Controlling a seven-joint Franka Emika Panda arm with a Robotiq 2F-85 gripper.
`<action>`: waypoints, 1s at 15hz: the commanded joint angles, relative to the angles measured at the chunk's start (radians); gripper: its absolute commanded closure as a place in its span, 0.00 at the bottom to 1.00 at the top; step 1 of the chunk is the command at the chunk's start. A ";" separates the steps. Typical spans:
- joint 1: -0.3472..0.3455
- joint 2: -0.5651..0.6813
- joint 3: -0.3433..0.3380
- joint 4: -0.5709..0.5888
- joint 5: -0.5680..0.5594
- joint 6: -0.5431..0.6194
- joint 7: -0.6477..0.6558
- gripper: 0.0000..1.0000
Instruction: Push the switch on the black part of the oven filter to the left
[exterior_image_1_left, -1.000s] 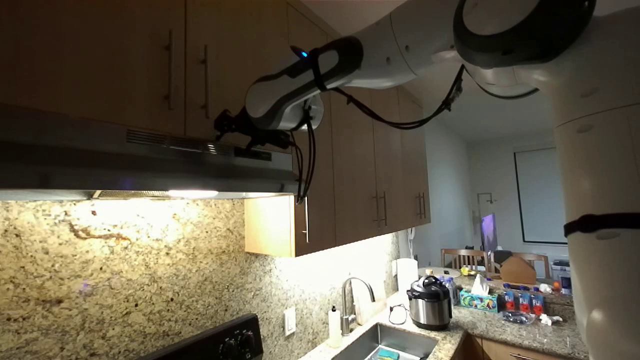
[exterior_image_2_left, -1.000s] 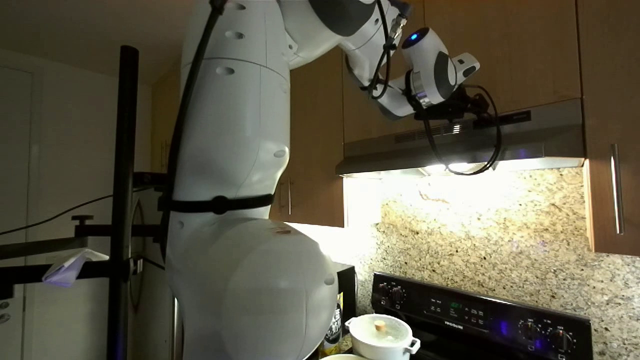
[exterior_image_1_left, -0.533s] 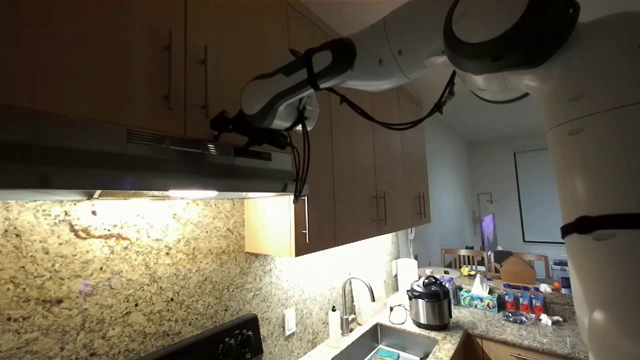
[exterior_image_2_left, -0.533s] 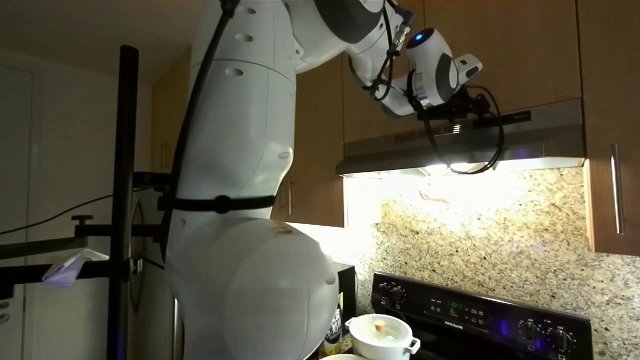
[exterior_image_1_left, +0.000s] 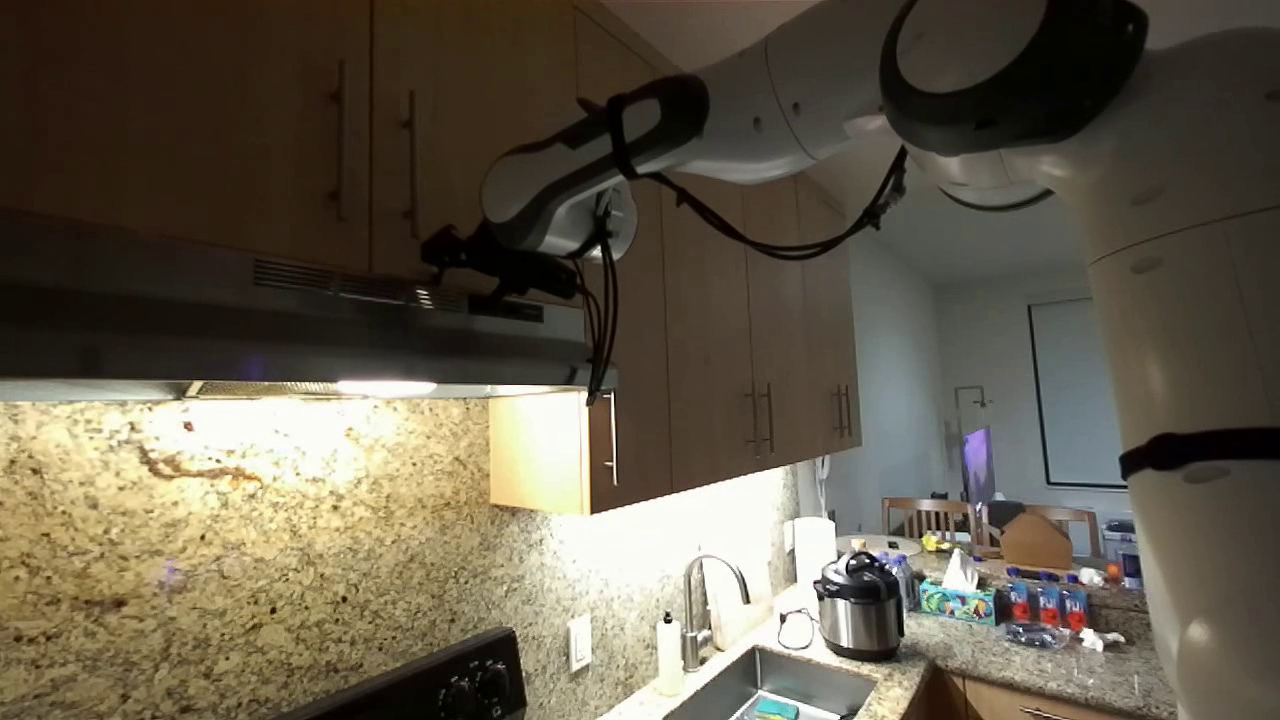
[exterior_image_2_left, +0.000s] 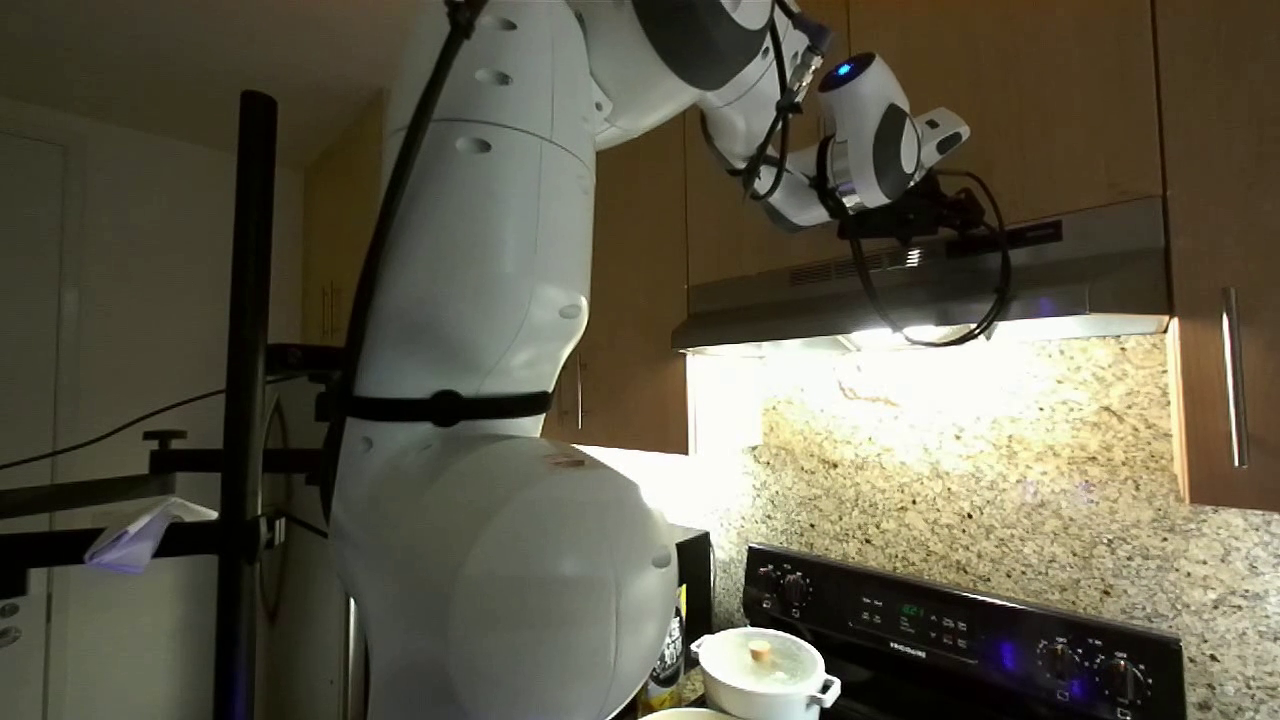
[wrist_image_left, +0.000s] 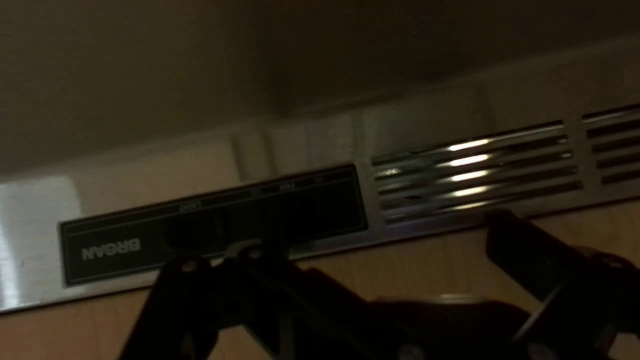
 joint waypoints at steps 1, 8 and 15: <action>0.004 0.017 -0.022 0.016 0.034 -0.031 -0.038 0.00; 0.012 0.045 -0.016 0.051 0.062 -0.034 -0.063 0.00; 0.021 0.039 -0.005 0.050 0.071 -0.053 -0.090 0.00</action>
